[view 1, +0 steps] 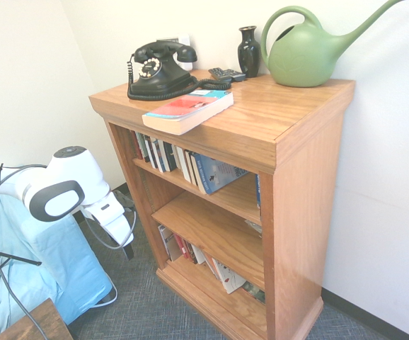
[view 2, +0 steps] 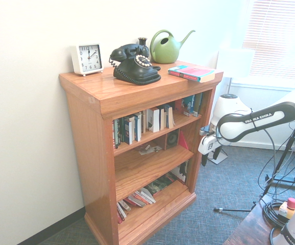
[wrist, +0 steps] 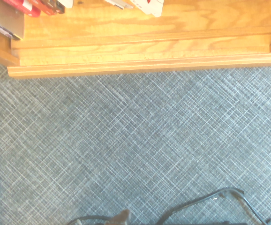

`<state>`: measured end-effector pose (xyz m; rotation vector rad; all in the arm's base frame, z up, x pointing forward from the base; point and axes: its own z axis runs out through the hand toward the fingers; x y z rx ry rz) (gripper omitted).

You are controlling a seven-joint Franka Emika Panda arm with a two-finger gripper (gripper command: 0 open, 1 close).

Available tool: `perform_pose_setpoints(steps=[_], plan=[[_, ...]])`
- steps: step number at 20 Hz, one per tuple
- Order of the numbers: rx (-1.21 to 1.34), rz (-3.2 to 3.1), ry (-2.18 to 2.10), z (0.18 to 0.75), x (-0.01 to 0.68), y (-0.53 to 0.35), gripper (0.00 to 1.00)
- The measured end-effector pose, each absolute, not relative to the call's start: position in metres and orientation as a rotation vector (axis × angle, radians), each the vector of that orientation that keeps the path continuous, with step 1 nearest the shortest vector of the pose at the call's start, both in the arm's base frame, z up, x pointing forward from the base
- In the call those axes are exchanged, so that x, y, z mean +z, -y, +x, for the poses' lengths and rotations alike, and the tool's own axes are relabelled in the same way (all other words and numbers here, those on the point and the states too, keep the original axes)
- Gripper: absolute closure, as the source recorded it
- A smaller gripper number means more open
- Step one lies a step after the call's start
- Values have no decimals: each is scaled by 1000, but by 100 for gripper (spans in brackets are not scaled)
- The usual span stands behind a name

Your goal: Organize the shelf

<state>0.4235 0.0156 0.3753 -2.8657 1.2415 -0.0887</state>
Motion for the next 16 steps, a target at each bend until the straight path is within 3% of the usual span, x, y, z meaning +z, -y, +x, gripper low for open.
perform_pose_setpoints(steps=[7,16], plan=[[-256,-3004,-1202,431,394,3,0],[-922,-3329,-1103,453,553,53,0]])
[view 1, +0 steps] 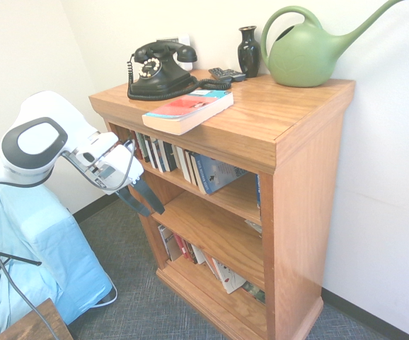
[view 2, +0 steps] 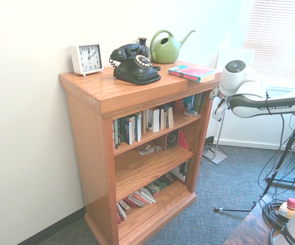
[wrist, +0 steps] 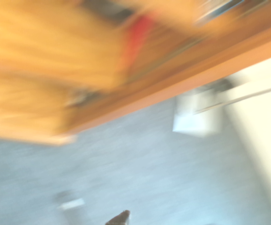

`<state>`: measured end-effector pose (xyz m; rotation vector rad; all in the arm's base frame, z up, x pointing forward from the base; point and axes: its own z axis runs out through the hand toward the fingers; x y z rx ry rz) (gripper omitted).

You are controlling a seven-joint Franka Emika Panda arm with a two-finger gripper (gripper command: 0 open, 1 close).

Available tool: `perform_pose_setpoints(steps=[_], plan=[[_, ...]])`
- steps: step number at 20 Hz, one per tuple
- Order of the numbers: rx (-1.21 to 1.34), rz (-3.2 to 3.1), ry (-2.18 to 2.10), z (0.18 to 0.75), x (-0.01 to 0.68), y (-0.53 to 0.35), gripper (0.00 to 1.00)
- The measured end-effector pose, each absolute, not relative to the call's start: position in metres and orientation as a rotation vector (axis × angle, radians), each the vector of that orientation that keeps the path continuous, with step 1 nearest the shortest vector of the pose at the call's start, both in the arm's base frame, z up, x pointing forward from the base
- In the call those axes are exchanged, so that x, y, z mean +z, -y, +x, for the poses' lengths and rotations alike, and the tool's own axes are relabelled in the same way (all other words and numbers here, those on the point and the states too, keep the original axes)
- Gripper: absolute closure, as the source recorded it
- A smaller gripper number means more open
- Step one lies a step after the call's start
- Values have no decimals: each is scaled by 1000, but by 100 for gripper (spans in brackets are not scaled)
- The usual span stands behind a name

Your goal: Organize the shelf

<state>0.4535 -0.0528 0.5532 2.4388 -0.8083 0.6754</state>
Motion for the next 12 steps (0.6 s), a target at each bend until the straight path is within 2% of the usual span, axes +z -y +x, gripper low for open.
perform_pose_setpoints(steps=[5,12], plan=[[820,2216,576,462,597,45,0],[937,1962,318,466,617,7,0]])
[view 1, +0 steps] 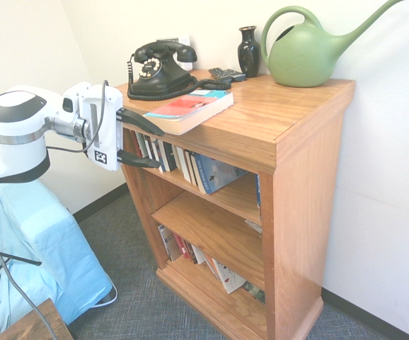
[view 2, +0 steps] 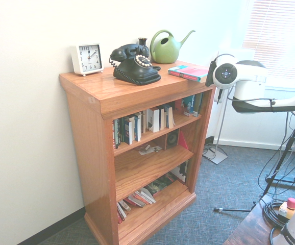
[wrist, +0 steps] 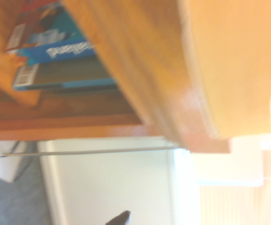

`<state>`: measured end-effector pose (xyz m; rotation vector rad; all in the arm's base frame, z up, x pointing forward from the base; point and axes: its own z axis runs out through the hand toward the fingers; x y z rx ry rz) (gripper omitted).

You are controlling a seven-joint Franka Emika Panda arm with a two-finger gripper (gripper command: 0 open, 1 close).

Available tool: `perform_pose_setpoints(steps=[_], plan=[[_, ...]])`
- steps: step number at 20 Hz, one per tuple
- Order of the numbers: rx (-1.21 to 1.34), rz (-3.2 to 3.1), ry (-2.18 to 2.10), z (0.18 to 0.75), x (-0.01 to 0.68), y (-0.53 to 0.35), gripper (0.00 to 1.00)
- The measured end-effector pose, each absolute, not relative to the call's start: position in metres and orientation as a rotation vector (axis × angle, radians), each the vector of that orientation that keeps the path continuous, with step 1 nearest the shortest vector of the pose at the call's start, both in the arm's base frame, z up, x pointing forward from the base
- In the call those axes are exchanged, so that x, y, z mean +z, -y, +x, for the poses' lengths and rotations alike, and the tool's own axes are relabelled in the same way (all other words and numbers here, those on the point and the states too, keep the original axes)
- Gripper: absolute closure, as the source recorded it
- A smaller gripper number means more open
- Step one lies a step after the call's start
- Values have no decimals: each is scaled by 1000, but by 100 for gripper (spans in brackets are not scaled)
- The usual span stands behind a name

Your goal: Organize the shelf

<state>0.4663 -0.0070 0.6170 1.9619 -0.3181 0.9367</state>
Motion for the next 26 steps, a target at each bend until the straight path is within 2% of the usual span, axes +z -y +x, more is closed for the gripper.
perform_pose_setpoints(steps=[4,16,17,26], plan=[[1004,1932,264,478,637,-12,0],[1062,1951,147,544,627,-19,0],[1059,1952,147,548,625,-19,100],[1048,1954,137,558,616,-19,100]])
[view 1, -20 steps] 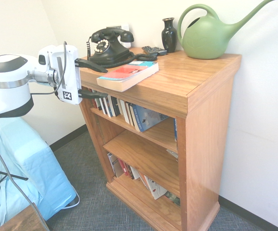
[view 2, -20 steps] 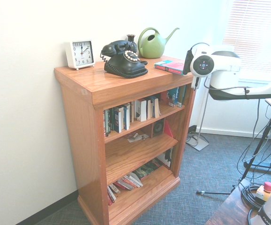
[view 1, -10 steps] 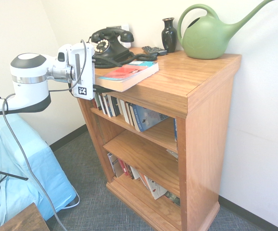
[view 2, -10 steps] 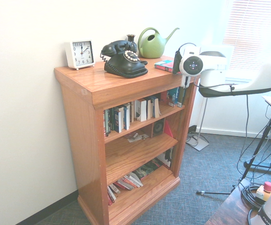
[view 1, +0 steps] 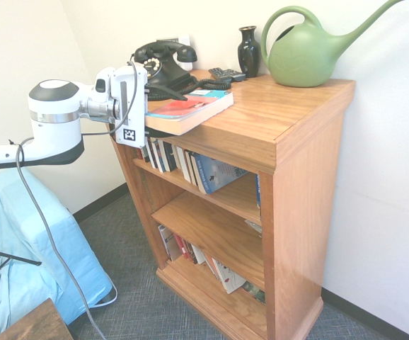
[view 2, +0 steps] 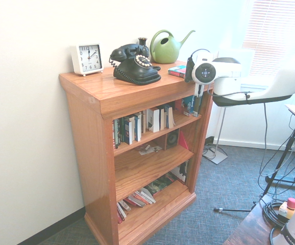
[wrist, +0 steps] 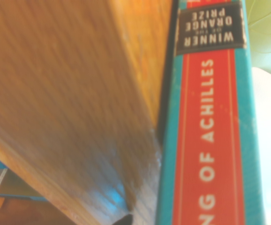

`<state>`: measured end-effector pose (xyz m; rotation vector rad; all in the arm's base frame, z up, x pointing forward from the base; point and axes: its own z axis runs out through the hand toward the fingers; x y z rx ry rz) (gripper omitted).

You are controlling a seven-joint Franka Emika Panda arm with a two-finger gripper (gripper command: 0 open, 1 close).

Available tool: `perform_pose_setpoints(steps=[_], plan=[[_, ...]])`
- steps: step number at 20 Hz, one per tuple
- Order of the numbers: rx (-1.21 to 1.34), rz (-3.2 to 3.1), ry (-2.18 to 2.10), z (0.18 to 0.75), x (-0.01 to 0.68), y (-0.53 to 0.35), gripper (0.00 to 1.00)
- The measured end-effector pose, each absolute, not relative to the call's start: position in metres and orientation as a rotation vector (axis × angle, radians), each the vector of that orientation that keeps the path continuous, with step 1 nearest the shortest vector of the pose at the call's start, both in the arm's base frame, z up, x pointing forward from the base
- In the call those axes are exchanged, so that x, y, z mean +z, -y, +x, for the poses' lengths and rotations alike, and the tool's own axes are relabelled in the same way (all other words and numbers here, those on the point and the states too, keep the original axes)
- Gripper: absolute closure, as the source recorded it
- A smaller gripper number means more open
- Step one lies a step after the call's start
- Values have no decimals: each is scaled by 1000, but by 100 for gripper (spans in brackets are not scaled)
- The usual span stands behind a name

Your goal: Organize the shelf

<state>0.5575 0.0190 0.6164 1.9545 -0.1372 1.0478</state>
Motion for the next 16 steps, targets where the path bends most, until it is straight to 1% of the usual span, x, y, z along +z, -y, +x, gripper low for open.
perform_pose_setpoints(steps=[16], plan=[[1046,1949,158,559,622,-26,100]])
